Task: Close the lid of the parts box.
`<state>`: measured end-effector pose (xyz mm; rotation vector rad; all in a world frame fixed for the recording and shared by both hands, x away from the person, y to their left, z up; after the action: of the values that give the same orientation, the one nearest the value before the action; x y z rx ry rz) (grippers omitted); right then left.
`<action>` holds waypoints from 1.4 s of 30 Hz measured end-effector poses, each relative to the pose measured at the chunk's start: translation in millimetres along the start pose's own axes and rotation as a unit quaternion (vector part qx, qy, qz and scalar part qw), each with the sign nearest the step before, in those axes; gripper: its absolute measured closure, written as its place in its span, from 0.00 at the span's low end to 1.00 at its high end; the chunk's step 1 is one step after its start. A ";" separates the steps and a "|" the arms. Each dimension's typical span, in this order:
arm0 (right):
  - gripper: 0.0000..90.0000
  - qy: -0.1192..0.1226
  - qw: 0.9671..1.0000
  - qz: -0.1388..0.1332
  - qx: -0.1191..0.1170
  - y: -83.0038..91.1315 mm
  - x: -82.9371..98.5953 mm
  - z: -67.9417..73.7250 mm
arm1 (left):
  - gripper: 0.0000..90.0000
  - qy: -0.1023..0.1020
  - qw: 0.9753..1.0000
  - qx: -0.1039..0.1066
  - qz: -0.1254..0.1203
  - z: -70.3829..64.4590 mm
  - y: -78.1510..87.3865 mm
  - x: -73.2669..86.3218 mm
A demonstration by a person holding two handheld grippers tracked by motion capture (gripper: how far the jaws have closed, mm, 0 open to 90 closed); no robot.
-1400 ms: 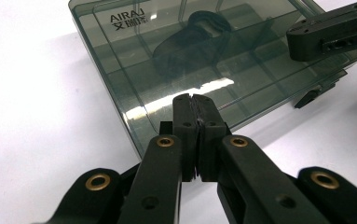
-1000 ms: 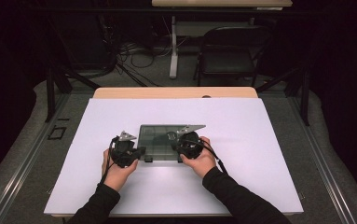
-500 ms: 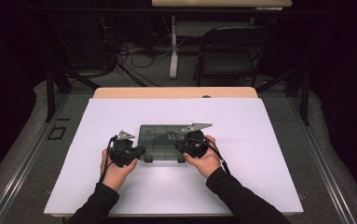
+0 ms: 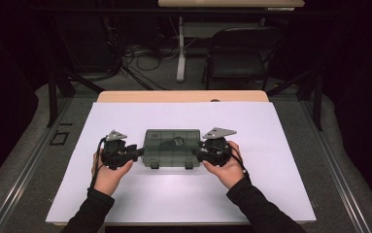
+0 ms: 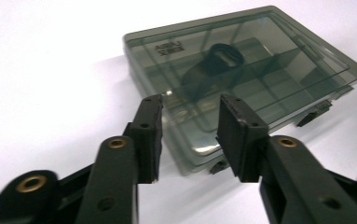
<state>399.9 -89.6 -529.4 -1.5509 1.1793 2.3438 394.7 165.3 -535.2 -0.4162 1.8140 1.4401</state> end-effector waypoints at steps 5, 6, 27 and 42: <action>0.58 0.004 1.000 0.001 0.016 11.5 8.5 -7.0 | 0.60 0.007 1.000 -0.009 -0.001 14.7 1.9 0.8; 0.56 0.000 1.000 0.002 0.019 14.2 10.1 -8.1 | 0.58 0.006 1.000 -0.011 0.002 17.6 2.1 1.5; 0.46 -0.023 0.993 -0.014 0.116 48.2 57.9 -60.5 | 0.42 0.003 0.999 -0.042 -0.021 49.6 -5.6 7.3; 0.43 -0.028 0.992 -0.008 0.125 47.3 69.0 -72.4 | 0.39 0.006 0.998 -0.042 -0.038 57.8 -10.7 10.2</action>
<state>398.8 -191.1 -573.3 -1.3960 1.3791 2.1174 416.1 217.7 -553.7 -0.5328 1.7325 1.4676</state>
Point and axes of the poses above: each handheld gripper's, and its own axes: y roughly backward along the jaws, x roughly out of its underside, z roughly to its left, the point moved 7 cm from there along -y, roughly forward along the jaws, and after that the axes turned 11 degrees about -x, right-handed, at the moved point
